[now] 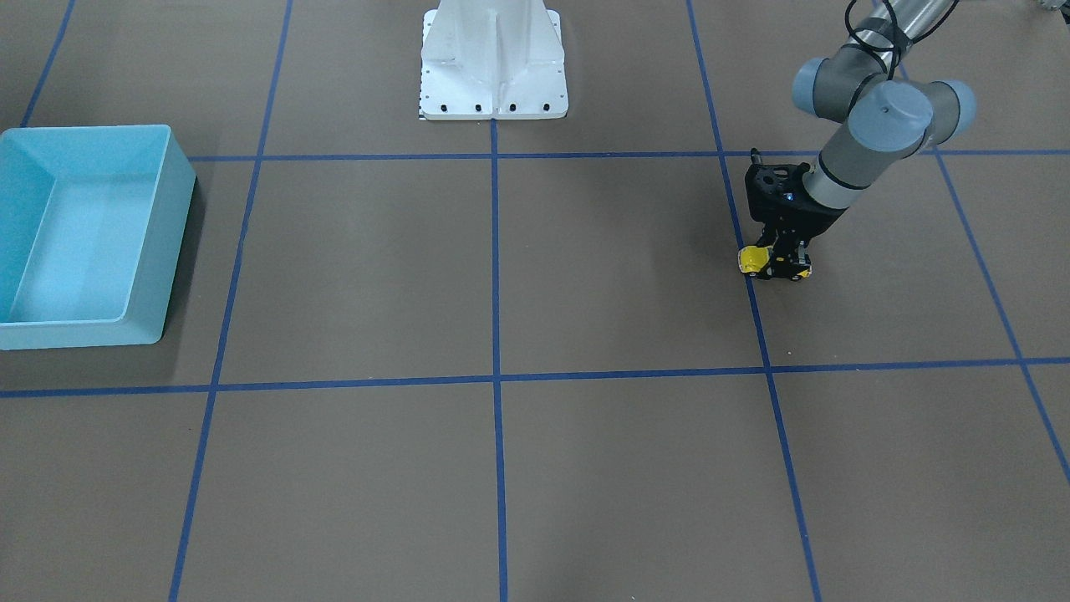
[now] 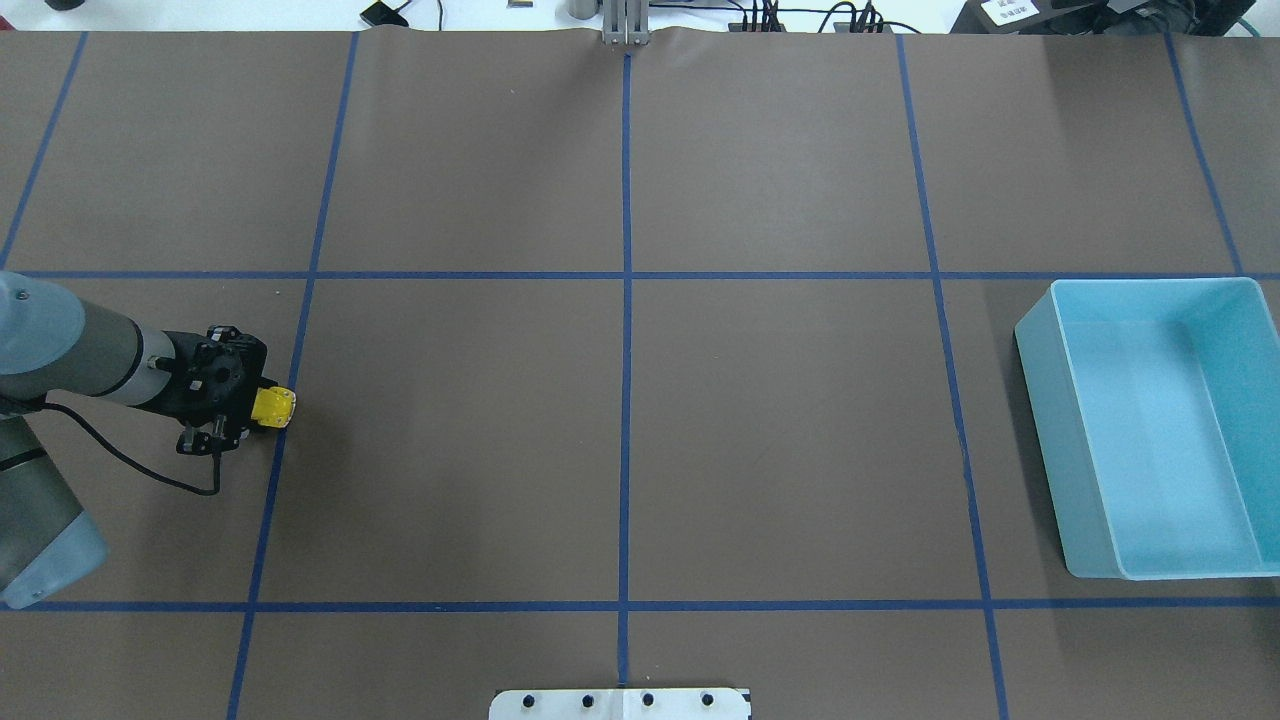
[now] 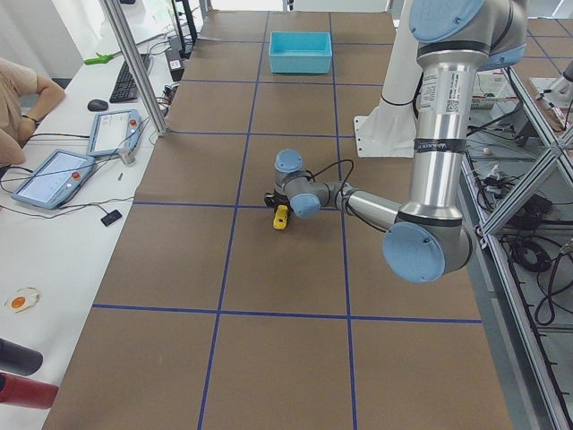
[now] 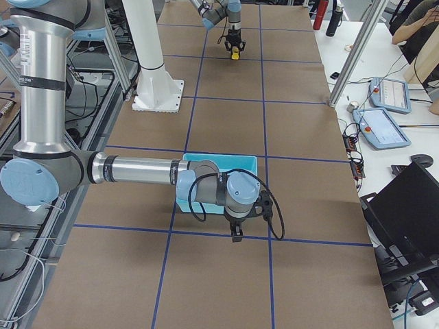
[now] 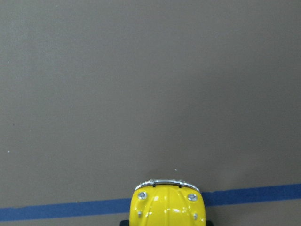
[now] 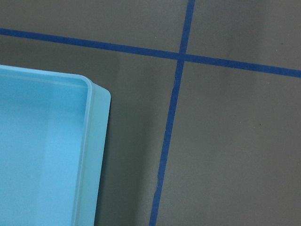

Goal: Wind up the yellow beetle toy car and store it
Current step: 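Open the left gripper and lift it off the car, then withdraw the left arm out of view as the car rolls forward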

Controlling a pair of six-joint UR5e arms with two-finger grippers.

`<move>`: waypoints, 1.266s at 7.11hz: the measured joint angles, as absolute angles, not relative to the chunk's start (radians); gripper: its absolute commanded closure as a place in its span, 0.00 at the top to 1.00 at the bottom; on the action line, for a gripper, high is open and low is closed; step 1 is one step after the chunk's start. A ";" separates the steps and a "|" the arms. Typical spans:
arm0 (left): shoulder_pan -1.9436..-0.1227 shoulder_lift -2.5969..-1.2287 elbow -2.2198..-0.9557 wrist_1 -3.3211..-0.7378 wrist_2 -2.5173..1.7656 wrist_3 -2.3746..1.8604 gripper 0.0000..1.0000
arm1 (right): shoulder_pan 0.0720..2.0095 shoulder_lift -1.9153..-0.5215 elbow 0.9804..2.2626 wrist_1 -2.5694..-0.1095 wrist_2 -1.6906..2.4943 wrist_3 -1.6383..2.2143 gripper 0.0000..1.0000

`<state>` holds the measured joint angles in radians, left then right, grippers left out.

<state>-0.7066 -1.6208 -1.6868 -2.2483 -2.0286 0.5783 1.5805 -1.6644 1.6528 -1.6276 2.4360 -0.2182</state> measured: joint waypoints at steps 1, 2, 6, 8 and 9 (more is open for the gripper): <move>-0.709 -1.606 -1.685 -2.262 -2.032 0.593 1.00 | 1.581 -1.664 1.652 -1.628 2.436 -0.219 1.00; -0.710 -1.599 -1.683 -2.267 -2.035 0.611 1.00 | 1.580 -1.664 1.652 -1.628 2.436 -0.218 1.00; -0.756 -1.598 -1.685 -2.267 -2.059 0.626 1.00 | 1.580 -1.663 1.651 -1.628 2.436 -0.218 1.00; -0.768 -1.596 -1.686 -2.267 -2.064 0.626 1.00 | 1.580 -1.663 1.651 -1.628 2.436 -0.219 1.00; -0.787 -1.595 -1.687 -2.262 -2.071 0.626 1.00 | 1.580 -1.663 1.652 -1.628 2.436 -0.218 1.00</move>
